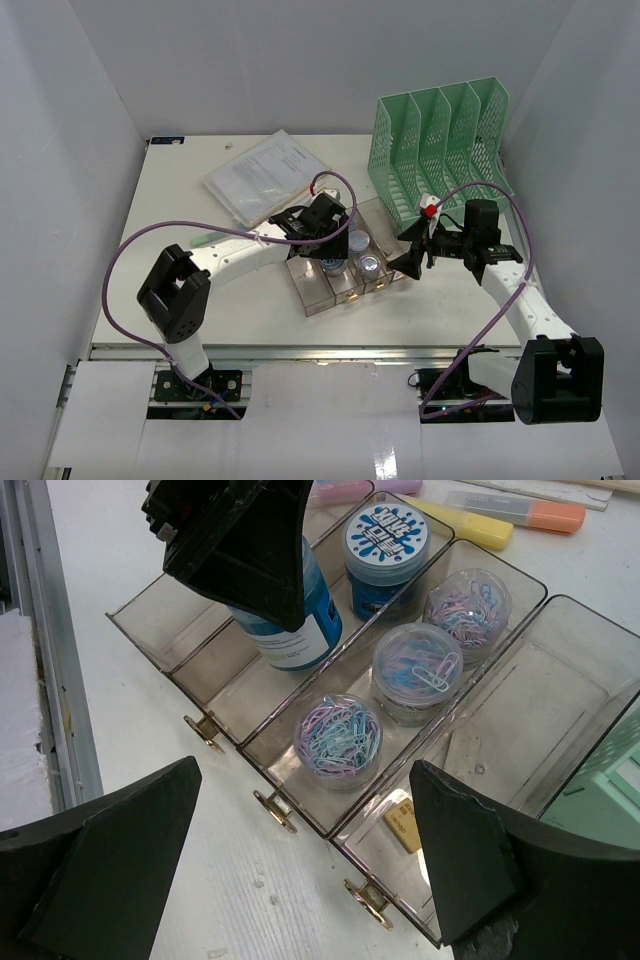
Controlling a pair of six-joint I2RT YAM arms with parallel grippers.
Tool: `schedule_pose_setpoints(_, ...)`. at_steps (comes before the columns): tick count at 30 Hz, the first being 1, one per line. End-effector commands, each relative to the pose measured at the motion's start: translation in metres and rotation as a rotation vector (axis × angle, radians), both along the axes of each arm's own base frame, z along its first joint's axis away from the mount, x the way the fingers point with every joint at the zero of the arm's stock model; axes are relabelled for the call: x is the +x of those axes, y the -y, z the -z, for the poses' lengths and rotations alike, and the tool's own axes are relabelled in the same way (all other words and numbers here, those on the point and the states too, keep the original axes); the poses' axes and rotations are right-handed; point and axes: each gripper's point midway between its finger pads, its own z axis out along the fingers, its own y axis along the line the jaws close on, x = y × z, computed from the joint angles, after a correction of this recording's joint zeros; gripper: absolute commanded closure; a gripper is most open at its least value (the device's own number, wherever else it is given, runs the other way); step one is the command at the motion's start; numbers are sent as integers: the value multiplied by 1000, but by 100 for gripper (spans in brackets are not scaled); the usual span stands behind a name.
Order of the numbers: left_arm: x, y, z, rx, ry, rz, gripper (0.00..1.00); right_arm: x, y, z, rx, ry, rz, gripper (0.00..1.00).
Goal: Organize the desk
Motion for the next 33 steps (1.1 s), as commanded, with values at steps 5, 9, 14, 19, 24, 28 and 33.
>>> schedule_pose_setpoints(5,-1,2,-15,-20,32,15,58,1,1,-1,-2,4,-2,9)
schedule_pose_setpoints(9,-1,7,-20,-30,35,41,28,1,1,0,-3,2,-3,9)
schedule_pose_setpoints(14,-1,13,-30,-51,59,92,13,0,1,0,-3,1,-5,9)
schedule_pose_setpoints(19,2,14,-45,-63,106,124,5,1,1,5,-8,-14,-2,9)
schedule_pose_setpoints(24,4,9,-60,-51,162,148,4,4,3,9,-23,-11,8,8)
schedule_pose_setpoints(28,13,-15,-91,-1,278,114,2,13,5,12,-51,-7,42,8)
schedule_pose_setpoints(33,25,-78,-122,87,419,41,2,48,5,11,-160,-44,100,2)
